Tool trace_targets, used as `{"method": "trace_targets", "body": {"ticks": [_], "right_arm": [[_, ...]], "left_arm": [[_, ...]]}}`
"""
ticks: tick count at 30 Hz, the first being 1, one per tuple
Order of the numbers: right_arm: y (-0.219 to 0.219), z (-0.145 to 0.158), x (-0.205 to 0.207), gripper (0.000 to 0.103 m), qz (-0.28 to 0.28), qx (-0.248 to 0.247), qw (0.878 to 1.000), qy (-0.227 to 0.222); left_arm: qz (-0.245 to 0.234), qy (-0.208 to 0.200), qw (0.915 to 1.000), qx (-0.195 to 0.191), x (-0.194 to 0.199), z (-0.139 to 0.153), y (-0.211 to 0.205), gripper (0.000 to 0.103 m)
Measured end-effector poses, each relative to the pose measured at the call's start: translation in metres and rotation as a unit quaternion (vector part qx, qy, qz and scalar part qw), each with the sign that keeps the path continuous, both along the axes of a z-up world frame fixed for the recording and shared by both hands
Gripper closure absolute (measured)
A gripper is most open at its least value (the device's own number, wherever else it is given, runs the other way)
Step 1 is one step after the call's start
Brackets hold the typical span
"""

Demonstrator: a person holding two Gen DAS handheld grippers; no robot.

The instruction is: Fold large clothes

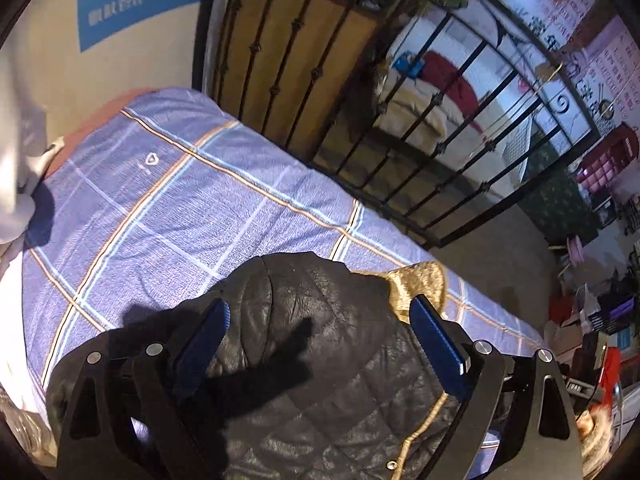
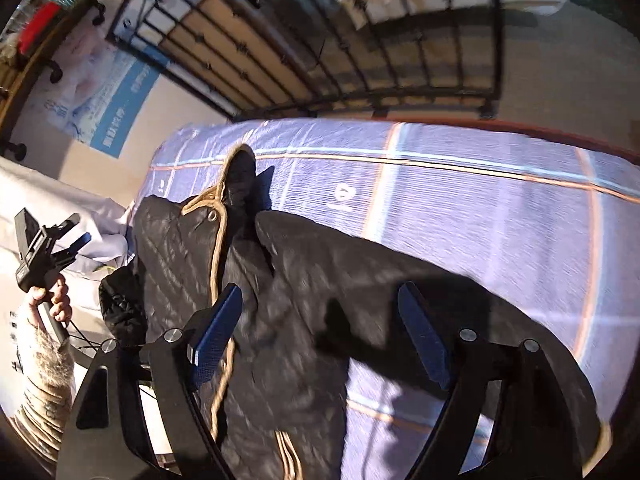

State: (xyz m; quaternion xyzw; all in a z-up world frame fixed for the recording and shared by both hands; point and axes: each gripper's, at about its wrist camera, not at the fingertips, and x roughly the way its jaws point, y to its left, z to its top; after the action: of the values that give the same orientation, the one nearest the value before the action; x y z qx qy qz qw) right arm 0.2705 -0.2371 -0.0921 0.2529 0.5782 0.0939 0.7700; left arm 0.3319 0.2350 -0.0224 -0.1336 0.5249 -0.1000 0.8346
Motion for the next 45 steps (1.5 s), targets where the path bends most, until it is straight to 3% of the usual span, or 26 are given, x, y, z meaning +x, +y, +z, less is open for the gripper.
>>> {"method": "trace_targets", "body": {"ticks": [5, 7, 8, 9, 10, 11, 13, 16, 18, 21, 22, 23, 24, 25, 26, 27, 29, 30, 31, 32, 34, 37, 39, 42, 45], "right_arm": [[0.042, -0.068, 0.066, 0.023, -0.005, -0.003, 0.999, 0.038], [0.073, -0.097, 0.075, 0.023, 0.034, -0.02, 0.997, 0.065], [0.083, -0.106, 0.078, 0.024, 0.053, -0.027, 0.996, 0.072], [0.096, -0.112, 0.073, 0.028, 0.077, -0.041, 0.993, 0.073], [0.103, -0.112, 0.068, 0.056, 0.088, -0.062, 0.992, 0.067], [0.106, -0.109, 0.056, 0.07, 0.086, -0.077, 0.992, 0.058], [0.093, -0.09, 0.035, 0.087, 0.05, -0.031, 0.998, 0.037], [0.071, -0.01, -0.01, 0.09, -0.002, -0.037, 0.998, -0.049], [0.064, 0.053, -0.046, 0.09, -0.015, -0.066, 0.991, -0.113], [0.052, 0.127, -0.091, 0.09, -0.043, -0.132, 0.968, -0.21], [0.041, 0.145, -0.1, 0.089, -0.059, -0.142, 0.96, -0.236], [0.034, 0.148, -0.101, 0.083, -0.068, -0.143, 0.957, -0.244], [0.023, 0.144, -0.096, 0.076, -0.081, -0.143, 0.958, -0.235], [0.014, 0.136, -0.091, 0.044, -0.098, -0.152, 0.96, -0.214], [0.001, 0.117, -0.079, 0.009, -0.131, -0.175, 0.96, -0.174], [-0.012, 0.097, -0.072, 0.006, -0.154, -0.181, 0.96, -0.148], [-0.034, 0.055, -0.064, 0.007, -0.191, -0.161, 0.966, -0.072], [-0.041, 0.042, -0.067, 0.01, -0.211, -0.152, 0.964, -0.045], [-0.048, 0.035, -0.075, 0.016, -0.227, -0.125, 0.965, -0.039], [-0.049, 0.031, -0.092, 0.016, -0.24, -0.086, 0.966, -0.045], [-0.035, 0.03, -0.127, 0.016, -0.235, -0.065, 0.969, -0.047], [0.004, 0.033, -0.171, 0.016, -0.167, -0.057, 0.984, -0.037], [0.029, 0.028, -0.192, 0.016, -0.117, -0.089, 0.989, -0.022], [0.076, 0.013, -0.212, 0.016, -0.037, -0.118, 0.992, -0.015], [0.115, -0.003, -0.212, 0.016, 0.004, -0.131, 0.991, -0.012]], "left_arm": [[-0.025, 0.096, 0.9949, 0.017, 0.052, -0.085, -0.019, 0.014], [-0.062, 0.089, 0.9935, 0.032, 0.048, -0.101, -0.028, 0.018], [-0.089, 0.081, 0.9916, 0.046, 0.044, -0.105, -0.036, 0.024], [-0.112, 0.076, 0.9891, 0.058, 0.039, -0.108, -0.042, 0.038], [-0.126, 0.073, 0.9872, 0.066, 0.033, -0.11, -0.045, 0.047], [-0.134, 0.069, 0.986, 0.07, 0.027, -0.111, -0.047, 0.053], [-0.155, 0.057, 0.9833, 0.076, 0.012, -0.102, -0.049, 0.069], [-0.148, -0.018, 0.9865, 0.067, -0.016, -0.052, -0.048, 0.08], [-0.139, -0.091, 0.9858, 0.025, -0.042, -0.004, -0.044, 0.081], [-0.131, -0.2, 0.9699, -0.043, -0.065, 0.048, -0.046, 0.079], [-0.133, -0.22, 0.9648, -0.056, -0.064, 0.051, -0.052, 0.066], [-0.126, -0.215, 0.9665, -0.061, -0.055, 0.045, -0.06, 0.055], [-0.114, -0.183, 0.9746, -0.06, -0.039, 0.03, -0.071, 0.028], [-0.098, -0.139, 0.9844, -0.047, -0.019, 0.009, -0.083, 0.016], [-0.093, -0.106, 0.9895, -0.032, -0.004, -0.012, -0.095, 0.017], [-0.094, -0.074, 0.9928, -0.011, 0.01, -0.035, -0.107, 0.017], [-0.096, -0.014, 0.9932, 0.064, 0.028, -0.076, -0.125, 0.02], [-0.096, -0.003, 0.9914, 0.089, 0.027, -0.086, -0.126, 0.028], [-0.091, -0.001, 0.9913, 0.095, 0.022, -0.089, -0.122, 0.028], [-0.084, -0.002, 0.9934, 0.078, 0.014, -0.086, -0.112, 0.028], [-0.082, -0.008, 0.996, 0.034, -0.012, -0.071, -0.087, 0.026], [-0.091, -0.007, 0.9958, 0.009, -0.061, -0.054, -0.049, 0.024], [-0.108, 0.002, 0.9941, 0.01, -0.096, -0.052, -0.037, 0.024], [-0.153, 0.01, 0.9873, 0.039, -0.161, -0.062, -0.046, 0.024], [-0.208, 0.029, 0.9758, 0.059, -0.214, -0.083, -0.071, 0.024]]}}
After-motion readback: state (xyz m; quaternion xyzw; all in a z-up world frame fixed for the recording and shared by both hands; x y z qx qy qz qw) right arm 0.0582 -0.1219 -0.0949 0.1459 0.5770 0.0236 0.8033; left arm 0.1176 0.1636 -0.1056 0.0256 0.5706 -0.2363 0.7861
